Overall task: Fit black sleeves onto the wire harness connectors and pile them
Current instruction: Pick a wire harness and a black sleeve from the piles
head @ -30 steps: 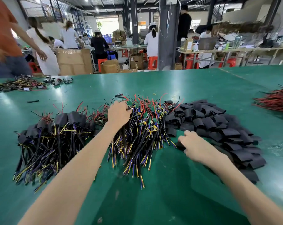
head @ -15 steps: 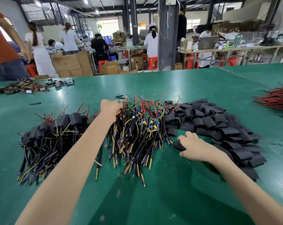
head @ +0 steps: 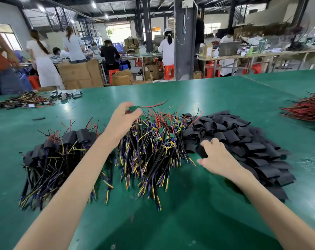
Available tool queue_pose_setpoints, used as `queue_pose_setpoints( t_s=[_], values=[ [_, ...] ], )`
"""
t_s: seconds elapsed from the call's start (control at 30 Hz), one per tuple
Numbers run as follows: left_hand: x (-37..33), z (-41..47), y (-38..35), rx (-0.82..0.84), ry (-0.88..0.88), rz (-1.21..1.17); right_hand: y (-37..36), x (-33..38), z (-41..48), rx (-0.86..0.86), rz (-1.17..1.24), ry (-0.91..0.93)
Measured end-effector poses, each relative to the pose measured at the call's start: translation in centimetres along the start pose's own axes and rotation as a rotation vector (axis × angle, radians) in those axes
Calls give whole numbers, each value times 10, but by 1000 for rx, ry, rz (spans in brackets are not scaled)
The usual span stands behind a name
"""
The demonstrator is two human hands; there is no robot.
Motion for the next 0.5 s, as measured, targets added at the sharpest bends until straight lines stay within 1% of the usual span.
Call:
queue_pose_setpoints(
  t_s=[0.07, 0.13, 0.23, 0.3, 0.37, 0.43, 0.5],
  values=[
    [-14, -22, 4, -109, -233, 71, 4, 4, 0, -66, 59, 42],
    [-33, -44, 8, -208, -428, 123, 8, 7, 0, -124, 102, 77],
    [-57, -68, 18, -318, -621, 221, 13, 10, -1, -198, 154, 119],
    [-70, -82, 15, -368, -742, 425, 16, 11, -2, -239, 197, 141],
    [-64, -88, -3, -317, -783, 649, 17, 11, -2, -260, 219, 149],
    [-38, -83, -18, -262, -711, 786, 16, 10, -2, -259, 214, 154],
    [-6, -79, -23, -253, -615, 824, 14, 9, -1, -250, 202, 162]
  ],
)
Point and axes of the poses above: each hand's wrist, its own z-axis towards the middle knuckle, its own y-axis out of the back of the hand, x = y × z, the point moved 6 cm from there along z, towards the middle knuckle, and after that the axes turned 10 degrees about x, right-handed, at the moved point
